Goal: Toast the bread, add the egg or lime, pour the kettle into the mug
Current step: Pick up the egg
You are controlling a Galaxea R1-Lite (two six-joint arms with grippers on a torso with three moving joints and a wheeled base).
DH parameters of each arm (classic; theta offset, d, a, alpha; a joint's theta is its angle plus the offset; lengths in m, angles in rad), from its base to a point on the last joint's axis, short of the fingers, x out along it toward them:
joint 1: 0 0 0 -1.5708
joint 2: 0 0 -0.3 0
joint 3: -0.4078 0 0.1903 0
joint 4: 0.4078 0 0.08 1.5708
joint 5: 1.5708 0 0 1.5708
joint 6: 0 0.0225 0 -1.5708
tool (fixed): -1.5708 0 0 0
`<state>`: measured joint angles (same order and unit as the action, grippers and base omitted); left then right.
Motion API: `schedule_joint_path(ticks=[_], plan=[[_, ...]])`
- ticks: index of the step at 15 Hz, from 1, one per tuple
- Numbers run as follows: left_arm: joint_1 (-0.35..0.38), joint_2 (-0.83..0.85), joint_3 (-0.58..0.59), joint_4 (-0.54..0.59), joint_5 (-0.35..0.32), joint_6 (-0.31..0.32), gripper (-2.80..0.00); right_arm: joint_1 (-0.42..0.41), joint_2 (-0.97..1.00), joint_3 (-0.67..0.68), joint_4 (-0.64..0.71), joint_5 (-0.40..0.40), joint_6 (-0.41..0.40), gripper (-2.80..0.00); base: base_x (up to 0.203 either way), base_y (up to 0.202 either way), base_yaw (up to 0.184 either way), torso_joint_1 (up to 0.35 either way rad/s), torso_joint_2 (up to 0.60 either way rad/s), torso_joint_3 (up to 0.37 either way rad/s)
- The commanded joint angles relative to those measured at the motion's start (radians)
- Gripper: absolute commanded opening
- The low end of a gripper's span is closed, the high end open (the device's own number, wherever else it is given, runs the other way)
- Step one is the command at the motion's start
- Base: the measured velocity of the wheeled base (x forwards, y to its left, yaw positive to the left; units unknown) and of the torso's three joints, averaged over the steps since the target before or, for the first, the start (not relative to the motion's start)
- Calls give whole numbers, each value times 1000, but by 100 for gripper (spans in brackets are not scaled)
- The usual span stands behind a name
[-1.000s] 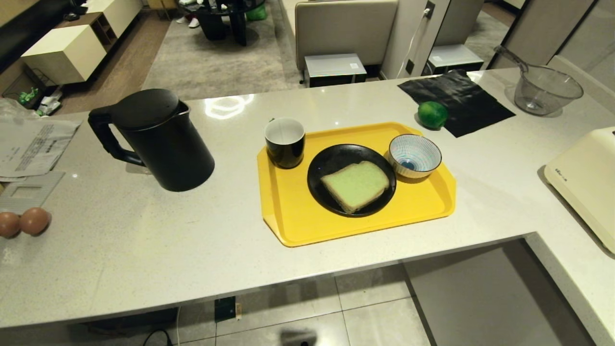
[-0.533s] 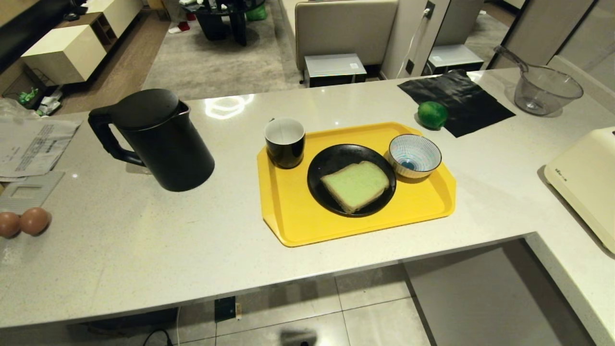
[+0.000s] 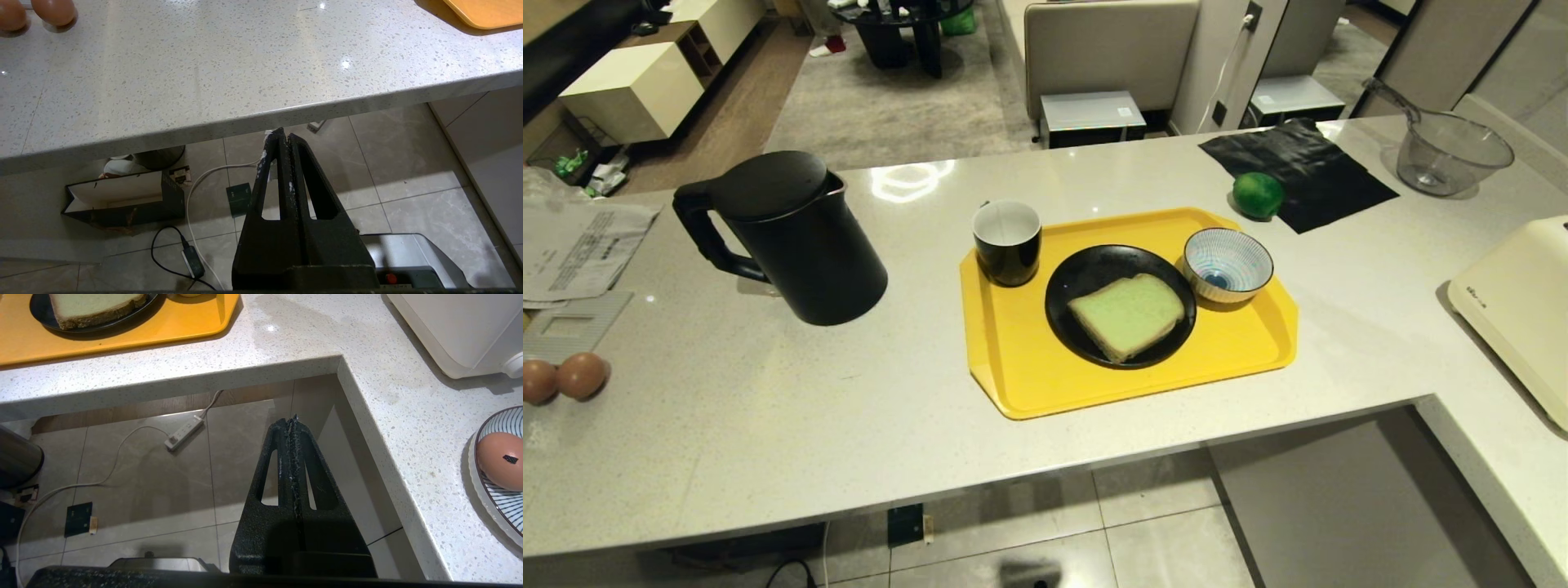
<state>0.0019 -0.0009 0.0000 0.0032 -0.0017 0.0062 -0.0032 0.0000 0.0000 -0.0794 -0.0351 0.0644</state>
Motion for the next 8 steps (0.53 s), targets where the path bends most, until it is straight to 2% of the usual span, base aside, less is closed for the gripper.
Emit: schedule_joint_path(ticks=[1, 8], plan=[[0, -1, 0, 0, 0, 0, -280, 0, 2, 26, 0, 0, 2, -280, 0, 0, 0, 0, 0, 0], [0, -1, 0, 0, 0, 0, -280, 0, 2, 25, 4, 0, 2, -280, 0, 0, 0, 0, 0, 0]])
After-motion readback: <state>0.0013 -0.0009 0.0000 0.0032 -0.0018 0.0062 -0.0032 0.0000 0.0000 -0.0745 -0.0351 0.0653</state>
